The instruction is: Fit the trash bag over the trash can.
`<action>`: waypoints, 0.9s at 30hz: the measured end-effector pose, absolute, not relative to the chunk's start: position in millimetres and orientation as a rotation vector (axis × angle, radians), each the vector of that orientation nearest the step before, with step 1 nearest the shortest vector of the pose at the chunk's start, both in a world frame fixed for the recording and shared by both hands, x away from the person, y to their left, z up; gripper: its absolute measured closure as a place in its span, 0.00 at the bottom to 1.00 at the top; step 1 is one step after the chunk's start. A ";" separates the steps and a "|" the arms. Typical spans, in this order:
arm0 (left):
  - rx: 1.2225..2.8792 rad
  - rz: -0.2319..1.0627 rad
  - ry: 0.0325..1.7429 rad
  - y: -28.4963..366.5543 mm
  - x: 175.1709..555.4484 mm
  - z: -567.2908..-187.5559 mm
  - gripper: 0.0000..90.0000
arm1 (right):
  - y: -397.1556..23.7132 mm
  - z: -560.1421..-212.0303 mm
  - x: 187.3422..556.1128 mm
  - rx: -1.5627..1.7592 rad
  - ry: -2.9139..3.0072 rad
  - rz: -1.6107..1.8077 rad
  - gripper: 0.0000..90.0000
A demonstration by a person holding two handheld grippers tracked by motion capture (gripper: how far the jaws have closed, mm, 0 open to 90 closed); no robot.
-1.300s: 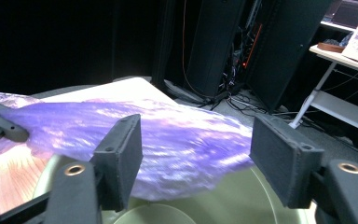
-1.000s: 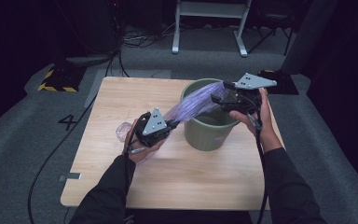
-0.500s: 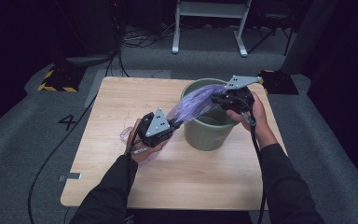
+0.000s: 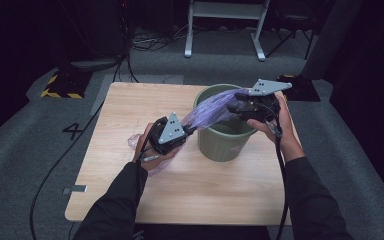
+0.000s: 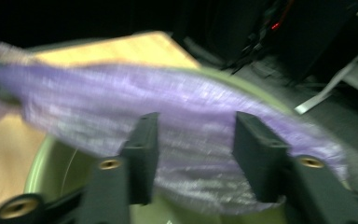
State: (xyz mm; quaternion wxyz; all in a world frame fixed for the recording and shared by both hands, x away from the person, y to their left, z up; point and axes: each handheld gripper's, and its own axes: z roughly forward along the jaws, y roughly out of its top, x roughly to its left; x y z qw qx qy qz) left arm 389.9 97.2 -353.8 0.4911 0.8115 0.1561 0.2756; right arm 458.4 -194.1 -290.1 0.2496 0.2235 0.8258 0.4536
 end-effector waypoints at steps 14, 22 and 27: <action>1.974 0.679 0.367 97.4 392.4 -347.2 0.98 | -174.0 -298.3 478.1 0.599 2.323 0.914 0.67; 1.938 0.688 0.386 97.2 395.6 -341.8 0.97 | -165.8 -308.6 477.0 0.520 2.466 0.846 0.71; 1.926 0.674 0.386 90.2 401.6 -338.0 0.97 | -162.2 -310.0 469.3 0.478 2.511 0.869 0.65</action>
